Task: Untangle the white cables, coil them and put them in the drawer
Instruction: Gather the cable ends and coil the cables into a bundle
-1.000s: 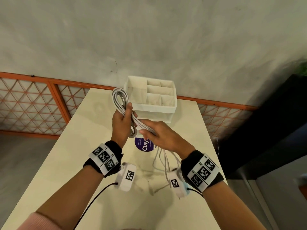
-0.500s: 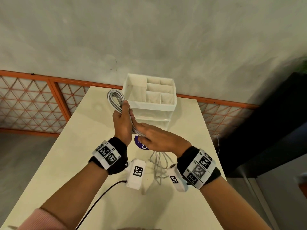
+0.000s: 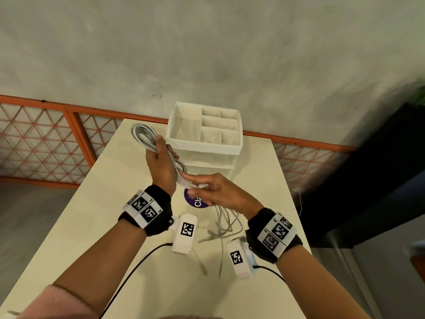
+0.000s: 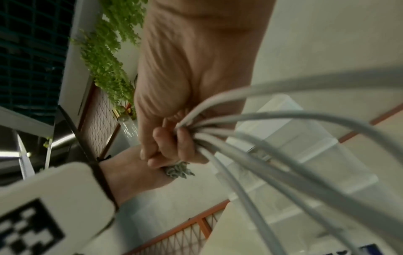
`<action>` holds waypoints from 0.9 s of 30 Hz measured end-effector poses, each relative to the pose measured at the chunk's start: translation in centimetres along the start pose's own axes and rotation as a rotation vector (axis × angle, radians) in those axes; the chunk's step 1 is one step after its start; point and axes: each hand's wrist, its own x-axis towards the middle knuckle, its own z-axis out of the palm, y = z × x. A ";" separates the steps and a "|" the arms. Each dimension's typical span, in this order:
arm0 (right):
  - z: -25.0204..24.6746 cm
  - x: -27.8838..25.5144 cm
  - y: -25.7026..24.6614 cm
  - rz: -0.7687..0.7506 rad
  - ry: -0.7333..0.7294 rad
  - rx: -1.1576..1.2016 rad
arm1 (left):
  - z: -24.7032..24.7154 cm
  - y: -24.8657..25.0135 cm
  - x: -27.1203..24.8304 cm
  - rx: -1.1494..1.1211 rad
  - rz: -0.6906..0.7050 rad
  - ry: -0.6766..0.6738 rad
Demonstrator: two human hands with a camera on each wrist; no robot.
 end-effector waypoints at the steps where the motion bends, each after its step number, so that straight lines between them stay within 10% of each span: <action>1: -0.1 0.0 0.2 0.027 -0.043 -0.058 | 0.0 0.1 0.0 -0.014 -0.017 -0.049; 10: -1.8 -0.8 0.6 0.063 -0.299 -0.261 | -0.3 1.2 0.0 -0.094 -0.274 -0.212; 17: -4.8 -1.2 1.2 0.052 0.064 -0.169 | -0.9 1.1 0.3 -0.127 -0.347 -0.265; 27: -5.2 0.1 -4.5 -0.188 0.224 -0.413 | 0.8 1.0 -2.2 0.297 -0.271 -0.561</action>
